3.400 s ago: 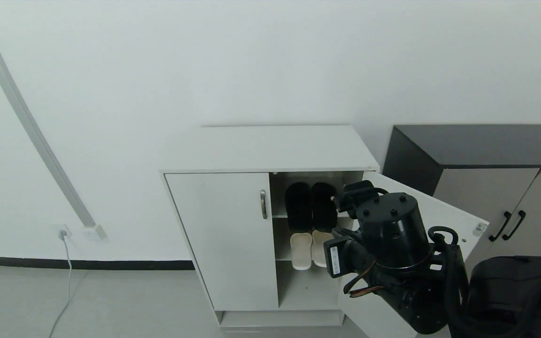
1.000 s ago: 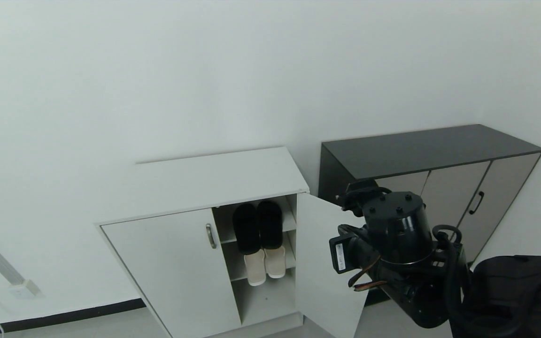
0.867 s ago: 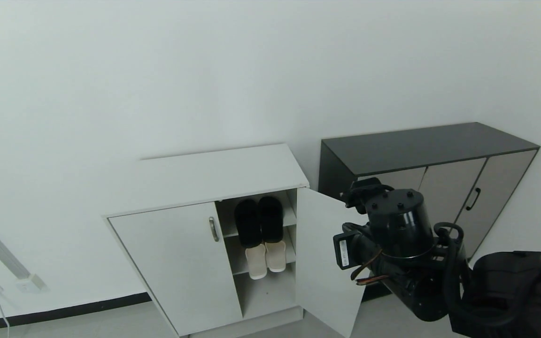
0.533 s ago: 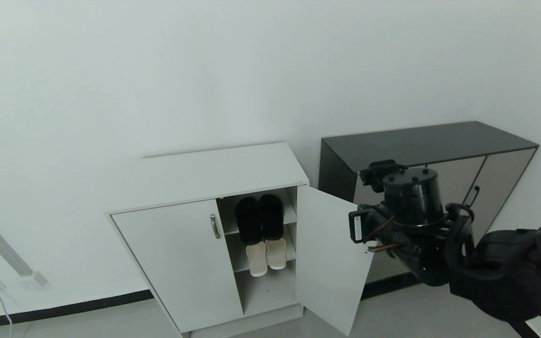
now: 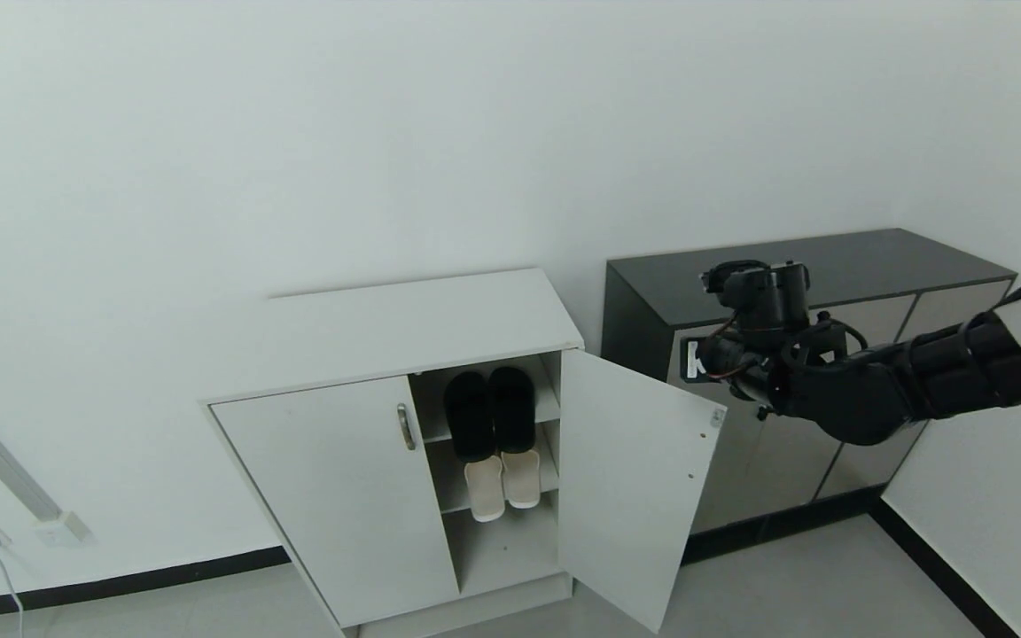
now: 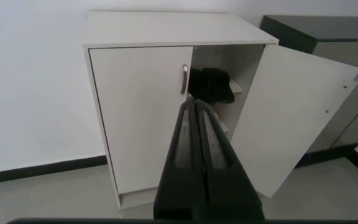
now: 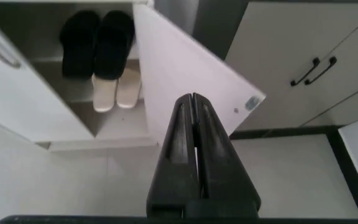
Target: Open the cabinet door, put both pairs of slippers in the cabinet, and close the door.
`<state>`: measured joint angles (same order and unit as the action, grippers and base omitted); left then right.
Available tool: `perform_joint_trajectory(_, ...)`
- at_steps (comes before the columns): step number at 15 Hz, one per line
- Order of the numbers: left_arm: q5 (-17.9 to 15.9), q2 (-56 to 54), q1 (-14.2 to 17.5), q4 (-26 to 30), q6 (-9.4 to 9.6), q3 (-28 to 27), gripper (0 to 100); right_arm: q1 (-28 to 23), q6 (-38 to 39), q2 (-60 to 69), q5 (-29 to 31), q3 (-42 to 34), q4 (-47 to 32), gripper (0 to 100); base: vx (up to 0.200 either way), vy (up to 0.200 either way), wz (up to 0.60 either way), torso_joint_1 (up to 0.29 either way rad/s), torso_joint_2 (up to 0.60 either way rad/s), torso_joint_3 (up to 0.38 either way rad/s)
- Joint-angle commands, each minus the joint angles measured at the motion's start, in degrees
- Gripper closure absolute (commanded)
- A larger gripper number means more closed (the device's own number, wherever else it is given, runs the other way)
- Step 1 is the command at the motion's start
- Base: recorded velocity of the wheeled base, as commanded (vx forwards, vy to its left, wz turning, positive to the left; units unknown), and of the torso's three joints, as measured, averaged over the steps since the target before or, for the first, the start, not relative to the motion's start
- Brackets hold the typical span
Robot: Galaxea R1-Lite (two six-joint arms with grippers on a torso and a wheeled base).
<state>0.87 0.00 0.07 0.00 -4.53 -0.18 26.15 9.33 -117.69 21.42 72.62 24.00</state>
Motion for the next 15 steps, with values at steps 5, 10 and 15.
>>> perform_joint_trajectory(5,0.0,0.1,0.0,0.0,-0.04,0.0,100,-3.7,0.1,-10.5,-2.0,6.0,0.3,100,0.000,0.000,0.00,0.000,0.00,0.000)
perform_joint_trajectory(10,0.0,0.0,0.0,0.0,-0.04,0.0,100,-4.6,0.2,-13.9,-2.0,8.7,0.4,100,0.000,0.000,0.00,0.000,0.00,0.000)
perform_joint_trajectory(15,0.0,0.0,0.0,0.0,-0.04,0.0,100,-4.9,0.4,-16.3,-2.0,9.4,1.6,100,0.000,0.000,0.00,0.000,0.00,0.000)
